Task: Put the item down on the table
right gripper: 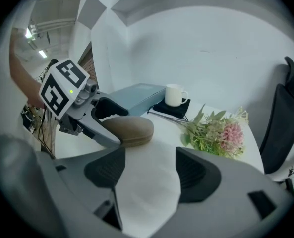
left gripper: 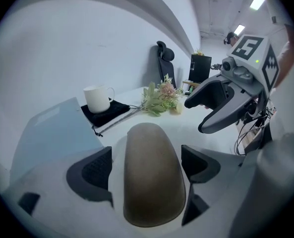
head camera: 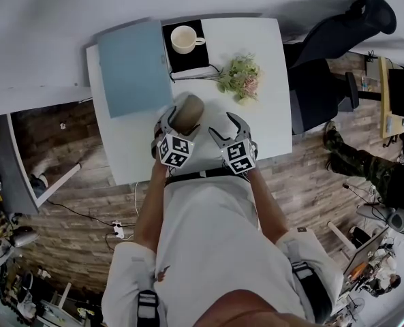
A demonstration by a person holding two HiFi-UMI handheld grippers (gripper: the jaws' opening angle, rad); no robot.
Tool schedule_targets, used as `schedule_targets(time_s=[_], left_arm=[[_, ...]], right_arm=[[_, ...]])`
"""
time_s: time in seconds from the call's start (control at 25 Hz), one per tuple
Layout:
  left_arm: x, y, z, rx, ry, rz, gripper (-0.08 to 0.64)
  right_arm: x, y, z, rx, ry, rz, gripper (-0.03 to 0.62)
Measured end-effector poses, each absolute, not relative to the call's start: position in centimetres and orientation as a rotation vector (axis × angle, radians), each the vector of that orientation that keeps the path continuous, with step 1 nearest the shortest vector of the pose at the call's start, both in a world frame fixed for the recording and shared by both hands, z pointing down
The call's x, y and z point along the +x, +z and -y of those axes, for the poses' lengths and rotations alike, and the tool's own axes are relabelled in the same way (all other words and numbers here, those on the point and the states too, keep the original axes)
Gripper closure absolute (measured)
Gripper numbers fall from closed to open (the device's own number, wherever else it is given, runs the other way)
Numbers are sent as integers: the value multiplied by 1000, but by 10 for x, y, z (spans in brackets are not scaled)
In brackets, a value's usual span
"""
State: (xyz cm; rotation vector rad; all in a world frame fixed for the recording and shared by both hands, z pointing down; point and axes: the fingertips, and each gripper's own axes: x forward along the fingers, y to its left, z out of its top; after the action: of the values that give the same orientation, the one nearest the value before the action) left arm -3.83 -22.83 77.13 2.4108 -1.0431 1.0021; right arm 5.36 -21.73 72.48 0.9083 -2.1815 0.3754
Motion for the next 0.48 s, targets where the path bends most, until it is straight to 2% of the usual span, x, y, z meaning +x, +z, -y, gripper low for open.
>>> schedule_targets(time_s=[0.48], left_arm=[[-68, 651, 240, 2589, 711, 1339, 135]], right_arm=[[48, 634, 234, 1177, 236, 2330, 258]])
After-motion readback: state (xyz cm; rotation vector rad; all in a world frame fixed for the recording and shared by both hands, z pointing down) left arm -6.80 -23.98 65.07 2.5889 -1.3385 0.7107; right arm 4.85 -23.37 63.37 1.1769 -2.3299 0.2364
